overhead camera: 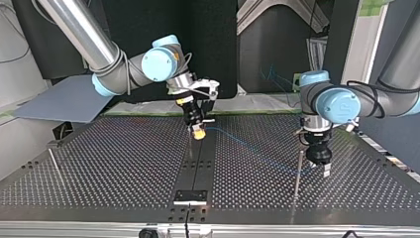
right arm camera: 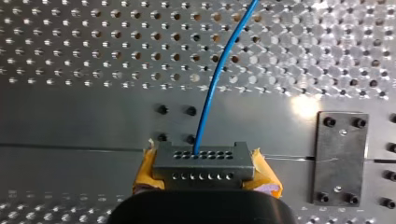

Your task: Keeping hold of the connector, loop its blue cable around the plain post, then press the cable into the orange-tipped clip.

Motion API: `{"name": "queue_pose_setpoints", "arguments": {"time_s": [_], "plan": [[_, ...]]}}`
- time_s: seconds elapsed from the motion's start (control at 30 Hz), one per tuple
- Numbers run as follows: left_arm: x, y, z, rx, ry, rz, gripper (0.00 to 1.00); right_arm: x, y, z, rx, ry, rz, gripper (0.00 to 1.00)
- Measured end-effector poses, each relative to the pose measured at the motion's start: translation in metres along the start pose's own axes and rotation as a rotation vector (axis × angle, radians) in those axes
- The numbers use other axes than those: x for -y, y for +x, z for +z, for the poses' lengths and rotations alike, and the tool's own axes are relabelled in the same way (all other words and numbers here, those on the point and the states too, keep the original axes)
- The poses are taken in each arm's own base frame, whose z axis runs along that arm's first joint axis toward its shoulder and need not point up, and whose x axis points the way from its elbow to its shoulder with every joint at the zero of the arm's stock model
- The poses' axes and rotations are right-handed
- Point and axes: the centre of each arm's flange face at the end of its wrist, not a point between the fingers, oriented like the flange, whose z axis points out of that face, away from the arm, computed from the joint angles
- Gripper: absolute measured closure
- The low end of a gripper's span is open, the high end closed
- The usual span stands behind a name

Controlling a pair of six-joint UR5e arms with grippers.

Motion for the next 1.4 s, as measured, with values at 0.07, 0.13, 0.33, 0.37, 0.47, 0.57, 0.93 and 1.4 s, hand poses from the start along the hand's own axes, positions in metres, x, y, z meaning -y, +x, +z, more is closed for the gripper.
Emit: {"name": "queue_pose_setpoints", "arguments": {"time_s": [0.07,0.13,0.33,0.37,0.47,0.57,0.93,1.4], "plan": [[-0.002,0.000,0.000,0.005,-0.017,-0.006,0.02,0.000,-0.005,-0.002,0.002,-0.001,-0.001,1.00],[-0.002,0.003,0.001,0.006,-0.020,-0.011,0.02,0.000,-0.011,-0.003,0.002,-0.002,0.000,1.00],[-0.003,0.025,0.009,-0.024,0.017,-0.032,0.02,-0.002,-0.026,-0.006,-0.014,-0.007,0.002,1.00],[-0.003,0.028,0.010,-0.029,0.024,-0.034,0.02,-0.003,-0.029,-0.005,-0.015,-0.008,0.002,1.00],[-0.002,0.037,0.013,-0.040,0.043,-0.042,0.02,-0.006,-0.041,-0.003,-0.006,-0.016,0.000,1.00],[-0.002,0.039,0.014,-0.041,0.053,-0.050,0.02,-0.008,-0.056,0.000,0.012,-0.024,0.000,1.00],[0.000,0.041,0.014,-0.048,0.057,-0.062,0.02,-0.018,-0.125,0.013,0.075,-0.054,0.003,1.00],[-0.001,0.041,0.014,-0.049,0.062,-0.081,0.02,-0.019,-0.190,0.018,0.124,-0.055,0.002,1.00]]}}
